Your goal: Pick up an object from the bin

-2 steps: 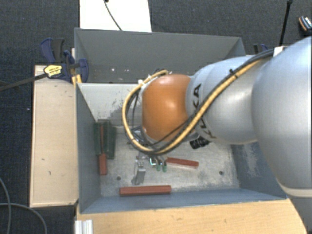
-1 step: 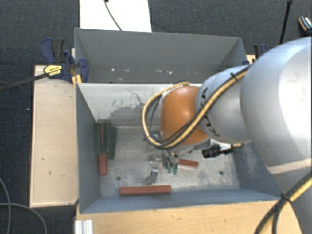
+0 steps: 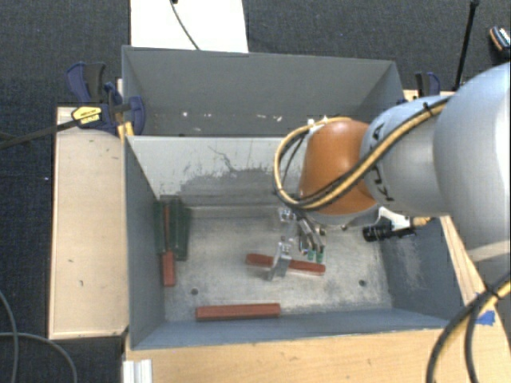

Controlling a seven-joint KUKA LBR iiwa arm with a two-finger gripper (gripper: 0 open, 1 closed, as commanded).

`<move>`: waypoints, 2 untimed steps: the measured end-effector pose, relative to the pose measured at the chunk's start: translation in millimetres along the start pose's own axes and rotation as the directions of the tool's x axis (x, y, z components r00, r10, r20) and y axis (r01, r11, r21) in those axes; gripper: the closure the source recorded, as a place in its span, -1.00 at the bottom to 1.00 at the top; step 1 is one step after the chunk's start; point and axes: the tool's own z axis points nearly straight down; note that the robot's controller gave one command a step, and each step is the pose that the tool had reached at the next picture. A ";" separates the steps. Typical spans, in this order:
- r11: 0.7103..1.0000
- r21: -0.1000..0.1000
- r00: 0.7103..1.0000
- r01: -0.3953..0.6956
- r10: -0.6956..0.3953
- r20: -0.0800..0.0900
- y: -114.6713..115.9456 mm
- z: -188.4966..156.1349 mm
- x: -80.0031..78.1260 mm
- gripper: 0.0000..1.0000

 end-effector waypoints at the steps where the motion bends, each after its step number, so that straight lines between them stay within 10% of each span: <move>1: 1.000 -0.004 1.000 0.000 0.000 -0.003 4.7 -0.1 2.5 1.00; 2: 0.976 -0.003 0.976 0.219 -0.219 0.004 -21.2 -136.2 3.3 1.00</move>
Offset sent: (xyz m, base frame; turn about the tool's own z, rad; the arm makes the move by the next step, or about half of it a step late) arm 0.0000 0.0000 0.0000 0.0000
